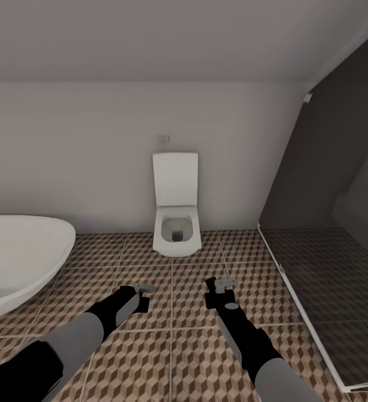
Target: Take the four mousetraps from the cabinet in the bathroom and place them on the bathroom floor. Make sure all four end up on the same floor surface, and ensure that at least two of them are either under or directly next to the same bathroom sink.
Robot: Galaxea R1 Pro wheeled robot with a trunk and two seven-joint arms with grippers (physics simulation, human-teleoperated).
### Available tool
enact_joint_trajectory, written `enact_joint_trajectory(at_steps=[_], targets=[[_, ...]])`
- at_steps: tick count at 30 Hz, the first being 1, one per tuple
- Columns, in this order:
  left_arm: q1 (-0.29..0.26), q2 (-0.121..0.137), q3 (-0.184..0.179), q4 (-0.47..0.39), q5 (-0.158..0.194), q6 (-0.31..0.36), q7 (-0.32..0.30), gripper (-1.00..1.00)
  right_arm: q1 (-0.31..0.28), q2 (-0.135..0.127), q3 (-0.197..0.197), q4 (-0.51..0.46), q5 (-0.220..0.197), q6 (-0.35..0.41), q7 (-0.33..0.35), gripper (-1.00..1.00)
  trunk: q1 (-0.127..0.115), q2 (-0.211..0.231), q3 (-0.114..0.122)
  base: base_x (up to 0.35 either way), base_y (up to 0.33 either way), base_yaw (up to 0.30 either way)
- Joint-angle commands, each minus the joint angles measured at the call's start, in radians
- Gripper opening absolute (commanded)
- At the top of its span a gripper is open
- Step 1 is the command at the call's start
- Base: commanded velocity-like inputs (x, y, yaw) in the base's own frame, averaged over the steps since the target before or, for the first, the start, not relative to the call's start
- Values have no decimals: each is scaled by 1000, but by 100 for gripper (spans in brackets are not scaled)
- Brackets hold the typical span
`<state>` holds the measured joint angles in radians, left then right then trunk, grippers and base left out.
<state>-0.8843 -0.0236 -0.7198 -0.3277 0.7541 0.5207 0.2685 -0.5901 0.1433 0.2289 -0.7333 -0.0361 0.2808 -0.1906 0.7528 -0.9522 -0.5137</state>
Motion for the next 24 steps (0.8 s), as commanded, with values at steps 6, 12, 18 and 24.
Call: enact_joint_trajectory(at_steps=[6, 12, 18, 24], targets=[[-1, 1, -7, -2, 7, 4, 8, -100, 0, -1, 4, -2, -4, 6, -8, -100, 15, -29, -23, 0, 0, 0], [-1, 1, -7, -1, 7, 4, 8, -100, -1, -1, 4, -2, -4, 6, -8, -100, 38, -71, -51, 0, 0, 0], [-1, 1, -7, -1, 7, 4, 7, -100, 0, -1, 4, -2, -4, 6, -8, -100, 61, -113, -80, 0, 0, 0], [-1, 1, -7, -1, 7, 4, 6, -100, 0, -1, 4, -2, -4, 6, -8, -100, 84, -155, -108, 0, 0, 0]])
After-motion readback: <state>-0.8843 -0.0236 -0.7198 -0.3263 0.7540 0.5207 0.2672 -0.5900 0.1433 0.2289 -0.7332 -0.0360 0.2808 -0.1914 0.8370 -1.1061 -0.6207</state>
